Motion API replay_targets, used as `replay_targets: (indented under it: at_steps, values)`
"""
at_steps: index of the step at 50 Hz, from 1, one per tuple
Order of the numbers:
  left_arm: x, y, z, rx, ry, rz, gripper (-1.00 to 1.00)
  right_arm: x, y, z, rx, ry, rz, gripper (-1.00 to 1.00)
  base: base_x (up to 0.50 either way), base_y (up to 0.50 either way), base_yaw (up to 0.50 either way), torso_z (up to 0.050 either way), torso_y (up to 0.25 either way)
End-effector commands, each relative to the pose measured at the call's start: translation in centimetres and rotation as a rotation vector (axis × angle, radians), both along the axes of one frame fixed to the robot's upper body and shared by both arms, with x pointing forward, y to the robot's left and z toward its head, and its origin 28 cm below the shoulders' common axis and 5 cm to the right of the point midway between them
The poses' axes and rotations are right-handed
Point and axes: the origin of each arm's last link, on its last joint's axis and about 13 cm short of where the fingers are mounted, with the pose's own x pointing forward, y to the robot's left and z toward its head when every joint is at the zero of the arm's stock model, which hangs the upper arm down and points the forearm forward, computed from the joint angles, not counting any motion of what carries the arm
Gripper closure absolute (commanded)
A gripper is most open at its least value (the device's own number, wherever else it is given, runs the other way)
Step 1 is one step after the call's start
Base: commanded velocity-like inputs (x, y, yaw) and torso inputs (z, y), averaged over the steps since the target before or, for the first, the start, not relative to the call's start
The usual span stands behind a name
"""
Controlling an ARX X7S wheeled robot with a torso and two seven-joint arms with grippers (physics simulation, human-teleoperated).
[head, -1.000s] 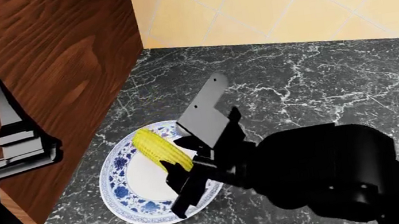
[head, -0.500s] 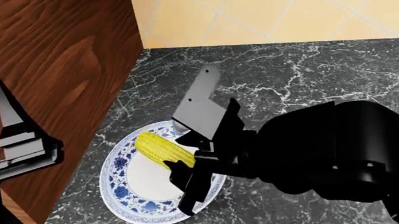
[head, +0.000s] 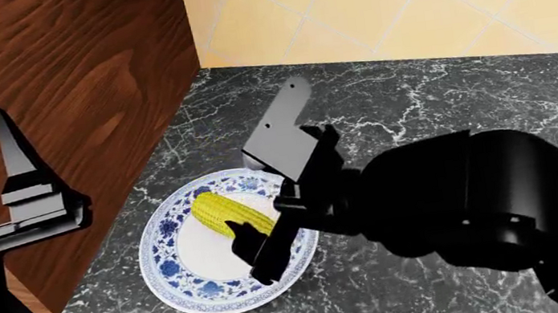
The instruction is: Pick the corn from the oven and place it on the plate on the counter.
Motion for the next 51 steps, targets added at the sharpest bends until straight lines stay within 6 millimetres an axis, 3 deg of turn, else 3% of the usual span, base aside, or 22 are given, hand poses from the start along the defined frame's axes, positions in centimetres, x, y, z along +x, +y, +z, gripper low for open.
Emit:
replay_targets:
  at_steps: [1,4,10,17,20,31,39,51]
  values:
    - [0.0,0.0,0.1,-0.001,-0.001,0.0,-1.0,0.2,-0.2,0.9,0.06,-0.042,-0.018,-1.0,0.0,0.0,0.0,0.0,0.0]
    - [0.0,0.0,0.1,0.001,-0.001,0.001,-1.0,0.1,-0.3,2.3,0.126,-0.084,-0.017,-1.0,0.0,0.0,0.0,0.0,0.0]
    - [0.1,-0.3,0.1,0.008,0.0,-0.005,-1.0,-0.9,-0.7,7.4,0.311,-0.271,-0.016,-1.0,0.0,0.0,0.0,0.0,0.0]
    - [0.1,-0.6,0.6,0.015,-0.004,-0.018,-1.0,-3.7,-1.5,12.6,0.561,-0.525,-0.034,-1.0,0.0,0.0,0.0,0.0,0.0]
    - [0.0,-0.6,0.9,0.019,-0.009,-0.023,-1.0,-5.1,-2.3,13.7,0.681,-0.615,-0.08,-1.0,0.0,0.0,0.0,0.0,0.0]
    - [0.1,-0.5,1.5,0.027,-0.021,-0.024,-1.0,-7.9,-5.6,11.7,0.667,-0.915,-0.286,-1.0,0.0,0.0,0.0,0.0,0.0]
    - [0.2,-0.4,1.6,0.024,-0.024,-0.031,-1.0,-9.7,-8.3,6.9,0.655,-0.981,-0.418,-1.0,0.0,0.0,0.0,0.0,0.0]
    - [0.1,-0.3,1.2,0.024,-0.021,-0.029,-1.0,-11.2,-9.1,4.5,0.654,-1.065,-0.445,-1.0,0.0,0.0,0.0,0.0,0.0]
